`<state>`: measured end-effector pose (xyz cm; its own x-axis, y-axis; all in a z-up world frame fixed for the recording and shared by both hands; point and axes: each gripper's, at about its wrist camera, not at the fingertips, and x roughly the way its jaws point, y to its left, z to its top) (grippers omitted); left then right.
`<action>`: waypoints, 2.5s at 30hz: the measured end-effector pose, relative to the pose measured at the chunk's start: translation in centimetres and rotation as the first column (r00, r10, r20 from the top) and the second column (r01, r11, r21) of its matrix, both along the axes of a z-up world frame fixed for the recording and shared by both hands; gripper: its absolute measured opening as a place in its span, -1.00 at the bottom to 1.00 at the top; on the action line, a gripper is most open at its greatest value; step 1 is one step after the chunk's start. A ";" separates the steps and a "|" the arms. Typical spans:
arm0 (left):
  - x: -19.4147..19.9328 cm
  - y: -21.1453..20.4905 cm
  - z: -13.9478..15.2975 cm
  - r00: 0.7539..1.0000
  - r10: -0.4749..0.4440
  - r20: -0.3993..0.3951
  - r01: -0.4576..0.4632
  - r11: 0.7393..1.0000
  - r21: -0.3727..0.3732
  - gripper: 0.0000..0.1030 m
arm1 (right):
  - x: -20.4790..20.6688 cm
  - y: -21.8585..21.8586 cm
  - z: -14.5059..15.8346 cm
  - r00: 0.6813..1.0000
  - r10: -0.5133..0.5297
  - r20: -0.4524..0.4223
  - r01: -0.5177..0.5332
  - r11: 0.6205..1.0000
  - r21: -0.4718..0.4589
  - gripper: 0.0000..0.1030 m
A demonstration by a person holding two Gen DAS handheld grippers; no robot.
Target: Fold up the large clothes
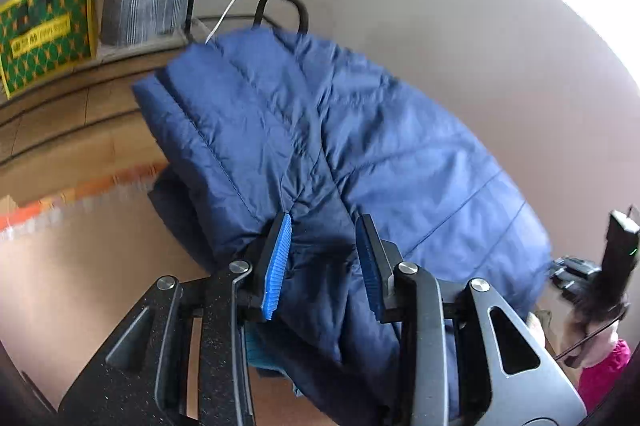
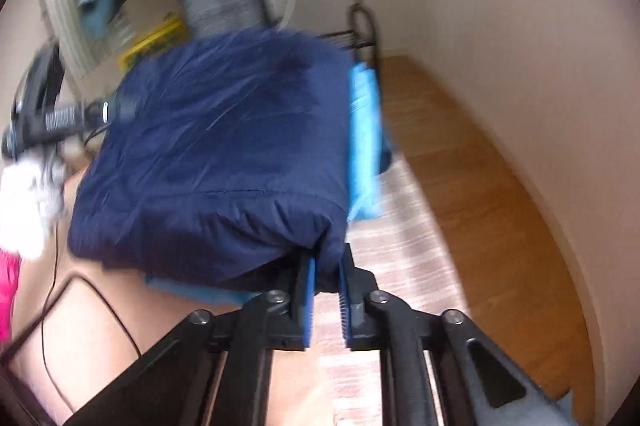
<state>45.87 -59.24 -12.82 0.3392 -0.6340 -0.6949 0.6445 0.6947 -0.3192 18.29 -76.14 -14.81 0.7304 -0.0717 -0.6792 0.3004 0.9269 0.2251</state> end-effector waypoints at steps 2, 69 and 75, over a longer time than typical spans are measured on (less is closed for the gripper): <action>-0.4 -0.4 -0.4 1.000 0.017 0.020 -0.017 1.000 0.021 -0.34 | -0.4 -0.3 -0.1 1.000 0.010 0.002 -0.010 1.000 0.026 -0.88; -38.5 40.1 16.5 0.931 0.185 0.315 -0.198 0.980 0.011 0.60 | -20.8 35.3 16.7 0.960 -0.089 0.266 0.180 0.922 -0.343 0.99; -36.3 38.0 13.5 0.931 0.162 0.327 -0.185 0.982 0.038 0.65 | -16.5 36.0 14.0 0.952 -0.139 0.274 0.225 0.924 -0.310 1.00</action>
